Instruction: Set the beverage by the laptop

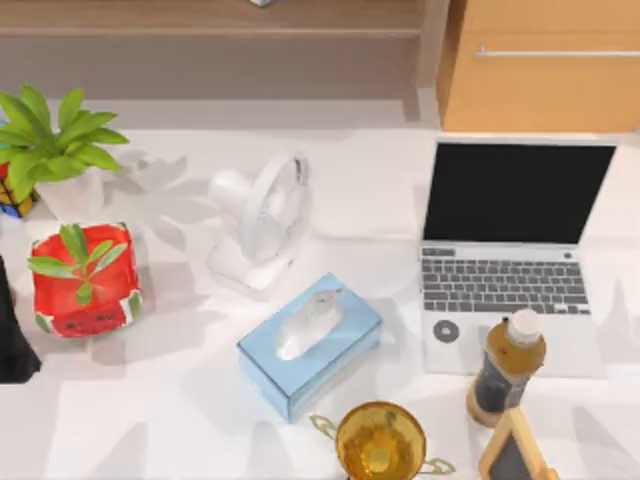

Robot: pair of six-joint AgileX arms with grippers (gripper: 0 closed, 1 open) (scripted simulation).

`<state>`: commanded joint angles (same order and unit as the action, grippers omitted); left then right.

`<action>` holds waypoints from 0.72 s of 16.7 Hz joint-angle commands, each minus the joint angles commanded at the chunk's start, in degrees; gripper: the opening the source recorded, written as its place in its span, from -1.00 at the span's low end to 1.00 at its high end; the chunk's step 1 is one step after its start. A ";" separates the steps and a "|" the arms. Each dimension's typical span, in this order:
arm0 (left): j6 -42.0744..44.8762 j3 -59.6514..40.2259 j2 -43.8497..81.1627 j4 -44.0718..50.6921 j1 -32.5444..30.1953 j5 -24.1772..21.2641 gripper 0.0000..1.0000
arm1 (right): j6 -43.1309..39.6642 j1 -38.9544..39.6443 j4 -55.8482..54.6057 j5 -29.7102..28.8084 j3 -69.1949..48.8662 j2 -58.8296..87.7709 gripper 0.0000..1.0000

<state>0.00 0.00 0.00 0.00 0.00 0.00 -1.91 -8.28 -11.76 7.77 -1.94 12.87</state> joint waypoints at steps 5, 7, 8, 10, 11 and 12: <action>0.00 0.00 0.00 0.00 0.00 0.00 1.00 | -2.99 -12.96 -18.89 12.15 -3.04 26.48 1.00; 0.00 0.00 0.00 0.00 0.00 0.00 1.00 | -4.24 -18.42 -26.94 17.26 -4.32 39.08 1.00; 0.00 0.00 0.00 0.00 0.00 0.00 1.00 | -4.86 -21.08 -30.90 19.76 -4.94 45.23 1.00; 0.00 0.00 0.00 0.00 0.00 0.00 1.00 | -6.02 -26.11 -38.35 24.48 -6.12 56.59 1.00; 0.00 0.00 0.00 0.00 0.00 0.00 1.00 | -6.55 -28.41 -41.70 26.63 -6.66 61.57 1.00; 0.00 0.00 0.00 0.00 0.00 0.00 1.00 | -7.03 -30.51 -44.75 28.60 -7.16 65.98 1.00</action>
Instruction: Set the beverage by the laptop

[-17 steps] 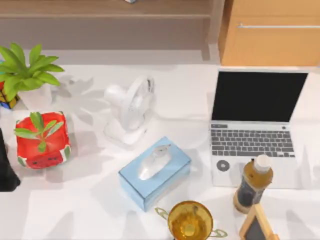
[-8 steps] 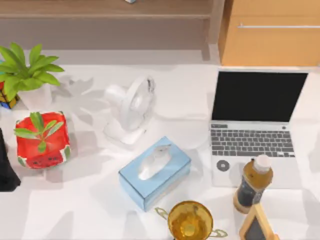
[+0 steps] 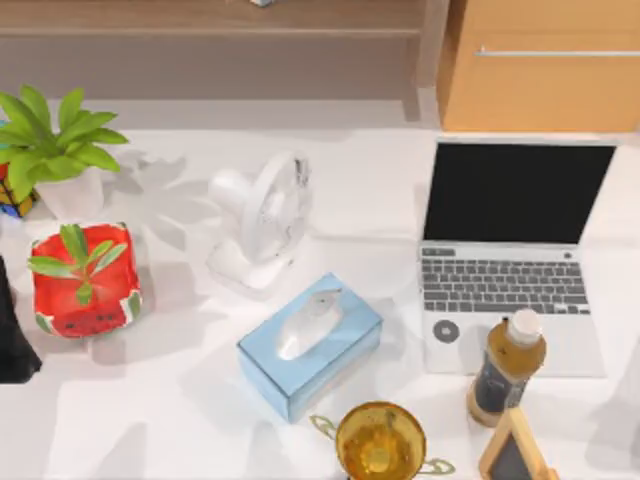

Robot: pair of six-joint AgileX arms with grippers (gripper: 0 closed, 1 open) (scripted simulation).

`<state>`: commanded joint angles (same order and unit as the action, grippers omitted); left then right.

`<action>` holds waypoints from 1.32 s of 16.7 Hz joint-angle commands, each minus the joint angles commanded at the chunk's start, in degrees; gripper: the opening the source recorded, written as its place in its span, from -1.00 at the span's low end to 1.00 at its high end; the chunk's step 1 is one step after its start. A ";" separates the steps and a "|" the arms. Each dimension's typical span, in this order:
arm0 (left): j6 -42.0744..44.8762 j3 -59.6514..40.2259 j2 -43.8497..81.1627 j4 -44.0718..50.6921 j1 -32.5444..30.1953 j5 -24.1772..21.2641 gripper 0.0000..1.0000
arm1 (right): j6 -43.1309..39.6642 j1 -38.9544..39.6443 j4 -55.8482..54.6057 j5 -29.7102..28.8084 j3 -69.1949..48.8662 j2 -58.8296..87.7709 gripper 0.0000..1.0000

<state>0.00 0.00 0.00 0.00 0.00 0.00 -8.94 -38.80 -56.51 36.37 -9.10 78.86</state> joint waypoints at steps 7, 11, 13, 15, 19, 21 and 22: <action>0.00 0.00 0.00 0.00 0.00 0.00 1.00 | -1.71 -7.43 -10.71 6.97 -1.74 14.25 1.00; 0.00 0.00 0.00 0.00 0.00 0.00 1.00 | -1.66 -7.20 -10.55 6.85 -1.51 14.11 1.00; 0.00 0.00 0.00 0.00 0.00 0.00 1.00 | -1.42 -6.55 -10.97 6.15 -2.36 15.06 1.00; 0.00 0.00 0.00 0.00 0.00 0.00 1.00 | -0.67 -4.47 -12.07 4.04 -4.91 18.09 1.00; 0.00 0.00 0.00 0.00 0.00 0.00 1.00 | 1.16 1.59 -14.54 -1.97 -11.67 26.36 1.00; 0.00 0.00 0.00 0.00 0.00 0.00 1.00 | 1.84 4.03 -15.36 -4.40 -14.22 29.38 1.00; 0.00 0.00 0.00 0.00 0.00 0.00 1.00 | 2.02 4.68 -15.54 -5.04 -14.88 30.08 1.00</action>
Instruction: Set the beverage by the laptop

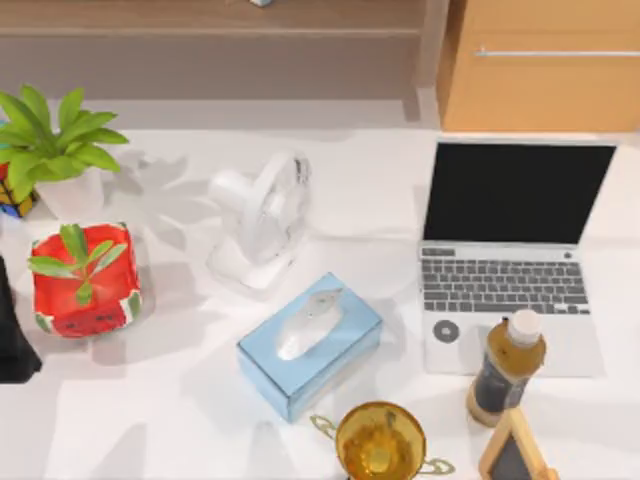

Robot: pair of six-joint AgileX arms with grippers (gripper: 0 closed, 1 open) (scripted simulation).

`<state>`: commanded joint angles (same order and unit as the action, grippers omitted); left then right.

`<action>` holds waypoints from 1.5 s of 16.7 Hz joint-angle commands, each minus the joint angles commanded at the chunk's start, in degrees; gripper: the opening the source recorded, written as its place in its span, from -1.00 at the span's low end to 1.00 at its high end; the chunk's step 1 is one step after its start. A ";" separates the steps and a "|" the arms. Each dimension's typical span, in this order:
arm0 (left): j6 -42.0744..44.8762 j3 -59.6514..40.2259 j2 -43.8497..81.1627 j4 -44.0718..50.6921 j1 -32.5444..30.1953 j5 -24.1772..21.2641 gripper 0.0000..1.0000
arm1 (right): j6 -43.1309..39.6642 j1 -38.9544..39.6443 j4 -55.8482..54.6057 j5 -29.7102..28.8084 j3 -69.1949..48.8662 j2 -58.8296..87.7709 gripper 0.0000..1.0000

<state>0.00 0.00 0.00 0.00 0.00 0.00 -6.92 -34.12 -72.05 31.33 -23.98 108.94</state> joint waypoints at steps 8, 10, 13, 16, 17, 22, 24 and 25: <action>0.00 0.00 0.00 0.00 0.00 0.00 1.00 | 0.03 0.12 -0.03 -0.12 -0.12 0.13 0.40; 0.00 0.00 0.00 0.00 0.00 0.00 1.00 | 0.03 0.12 -0.03 -0.12 -0.12 0.13 0.10; 0.00 0.00 0.00 0.00 0.00 0.00 1.00 | 0.03 0.12 -0.03 -0.12 -0.12 0.13 -0.36; 0.00 0.00 0.00 0.00 0.00 0.00 1.00 | 0.03 0.12 -0.03 -0.12 -0.12 0.13 -0.81; 0.00 0.00 0.00 0.00 0.00 0.00 1.00 | 0.03 0.12 -0.03 -0.12 -0.12 0.13 -0.96; 0.00 0.00 0.00 0.00 0.00 0.00 1.00 | 0.03 0.12 -0.03 -0.12 -0.12 0.13 -1.00; 0.00 0.00 0.00 0.00 0.00 0.00 1.00 | 0.03 0.12 -0.03 -0.12 -0.12 0.13 -1.00; 0.00 0.00 0.00 0.00 0.00 0.00 1.00 | 0.03 0.12 -0.03 -0.12 -0.12 0.13 -1.00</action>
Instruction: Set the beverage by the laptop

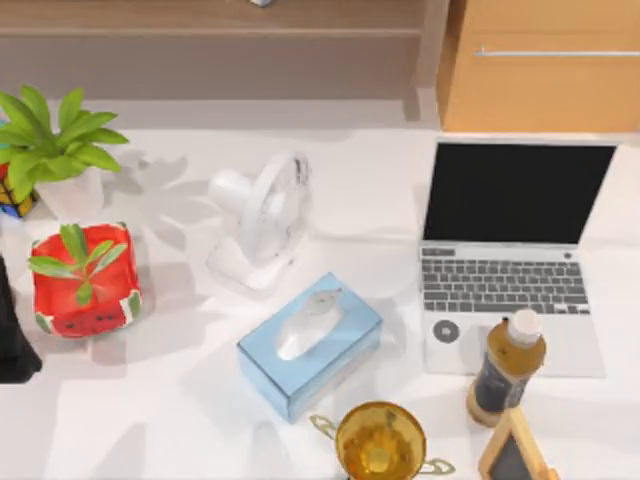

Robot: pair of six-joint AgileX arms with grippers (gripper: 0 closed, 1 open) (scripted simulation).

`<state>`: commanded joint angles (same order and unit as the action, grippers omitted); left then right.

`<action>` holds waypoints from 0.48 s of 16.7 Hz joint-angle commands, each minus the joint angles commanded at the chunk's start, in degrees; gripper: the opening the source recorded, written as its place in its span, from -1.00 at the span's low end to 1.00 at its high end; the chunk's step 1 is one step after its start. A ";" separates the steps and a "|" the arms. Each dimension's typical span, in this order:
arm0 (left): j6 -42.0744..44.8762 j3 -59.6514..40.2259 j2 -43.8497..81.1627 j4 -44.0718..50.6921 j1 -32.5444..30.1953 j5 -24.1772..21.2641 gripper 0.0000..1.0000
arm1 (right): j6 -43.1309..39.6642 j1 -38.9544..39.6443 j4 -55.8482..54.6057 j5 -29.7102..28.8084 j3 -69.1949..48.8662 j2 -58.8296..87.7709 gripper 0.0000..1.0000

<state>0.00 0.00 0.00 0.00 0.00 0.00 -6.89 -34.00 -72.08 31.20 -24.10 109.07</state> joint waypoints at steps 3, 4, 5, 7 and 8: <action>0.00 0.00 0.00 0.00 0.00 0.00 1.00 | 0.09 -0.07 0.75 0.02 0.02 -0.73 -1.00; 0.00 0.00 0.00 0.00 0.00 0.00 1.00 | 0.10 -0.05 1.55 0.03 -0.02 -1.47 -1.00; 0.00 0.00 0.00 0.00 0.00 0.00 1.00 | 0.10 -0.05 2.38 0.04 -0.08 -2.28 -1.00; 0.00 0.00 0.00 0.00 0.00 0.00 1.00 | 0.10 -0.06 3.50 0.06 -0.14 -3.30 -1.00; 0.00 0.00 0.00 0.00 0.00 0.00 1.00 | 0.10 -0.06 3.53 0.07 -0.14 -3.33 -1.00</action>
<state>0.00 0.00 0.00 0.00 0.00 0.00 -6.79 -34.06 -68.55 31.27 -24.24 105.74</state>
